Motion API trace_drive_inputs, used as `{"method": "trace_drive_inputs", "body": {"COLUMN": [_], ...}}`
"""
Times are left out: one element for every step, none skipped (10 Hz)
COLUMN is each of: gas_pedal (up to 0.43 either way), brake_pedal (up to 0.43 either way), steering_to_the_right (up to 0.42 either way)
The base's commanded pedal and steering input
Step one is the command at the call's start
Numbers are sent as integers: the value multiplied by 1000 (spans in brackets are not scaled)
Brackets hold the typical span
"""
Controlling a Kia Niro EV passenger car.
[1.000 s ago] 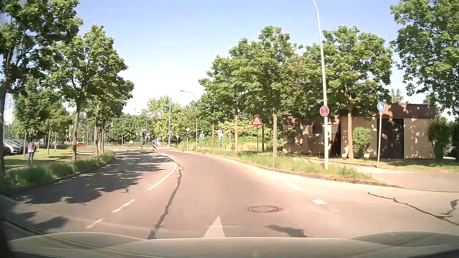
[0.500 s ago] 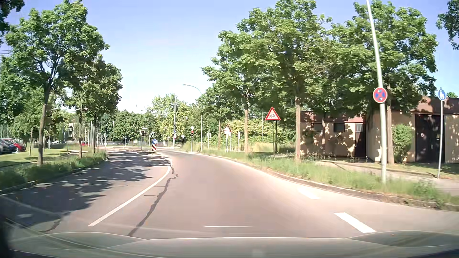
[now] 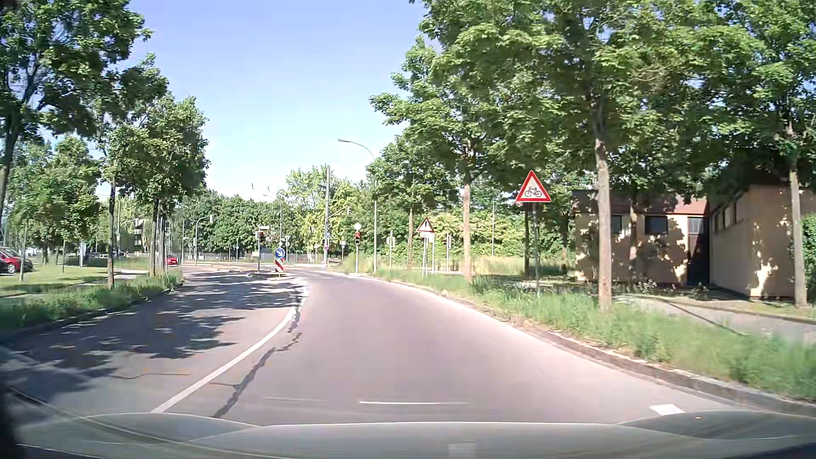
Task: Follow the waypoints while adhering to traffic rules and regulations
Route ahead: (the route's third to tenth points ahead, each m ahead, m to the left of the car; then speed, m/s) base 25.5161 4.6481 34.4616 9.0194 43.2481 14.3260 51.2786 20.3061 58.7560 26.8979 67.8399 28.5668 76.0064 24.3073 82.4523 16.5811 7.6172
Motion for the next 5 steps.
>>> {"method": "trace_drive_inputs", "body": {"gas_pedal": [0, 0, 0, 0, 0], "brake_pedal": [207, 207, 220, 195, 134], "steering_to_the_right": [-50, -48, -48, -48, -46]}}
